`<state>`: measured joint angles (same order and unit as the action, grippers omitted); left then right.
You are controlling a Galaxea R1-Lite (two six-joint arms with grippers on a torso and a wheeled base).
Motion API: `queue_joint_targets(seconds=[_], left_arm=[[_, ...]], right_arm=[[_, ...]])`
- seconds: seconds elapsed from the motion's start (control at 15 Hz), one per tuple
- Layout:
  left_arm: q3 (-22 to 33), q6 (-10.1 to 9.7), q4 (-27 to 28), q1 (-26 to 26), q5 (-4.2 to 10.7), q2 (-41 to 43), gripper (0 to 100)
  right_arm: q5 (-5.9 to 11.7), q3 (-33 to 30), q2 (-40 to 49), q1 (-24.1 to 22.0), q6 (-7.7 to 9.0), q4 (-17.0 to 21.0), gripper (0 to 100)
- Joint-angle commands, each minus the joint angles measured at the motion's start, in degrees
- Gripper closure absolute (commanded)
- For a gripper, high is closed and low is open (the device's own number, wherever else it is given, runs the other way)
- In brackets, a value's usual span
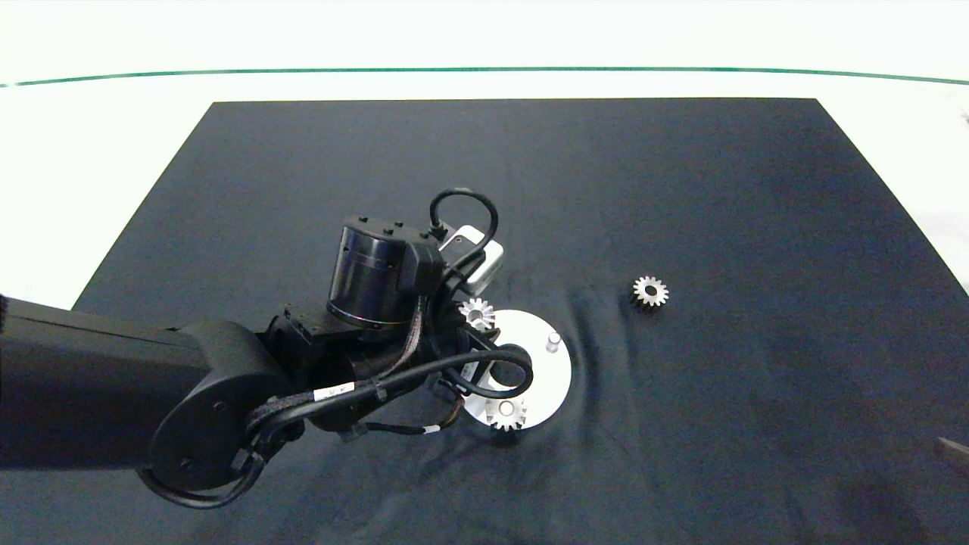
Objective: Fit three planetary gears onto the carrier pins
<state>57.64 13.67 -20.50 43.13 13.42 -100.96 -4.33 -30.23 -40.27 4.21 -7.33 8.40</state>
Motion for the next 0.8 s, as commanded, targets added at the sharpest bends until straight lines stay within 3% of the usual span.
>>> queue_joint_targets(seconds=[0.07,0.8], left_arm=[[-0.2,0.05,-0.1,-0.5,0.11,-0.2,78],[-1.4,0.05,-0.4,-0.6,0.11,-1.0,78]], right_arm=[[-0.07,0.0,0.0,0.0,-0.06,0.0,0],[-0.07,0.1,0.1,0.0,-0.06,0.0,0]])
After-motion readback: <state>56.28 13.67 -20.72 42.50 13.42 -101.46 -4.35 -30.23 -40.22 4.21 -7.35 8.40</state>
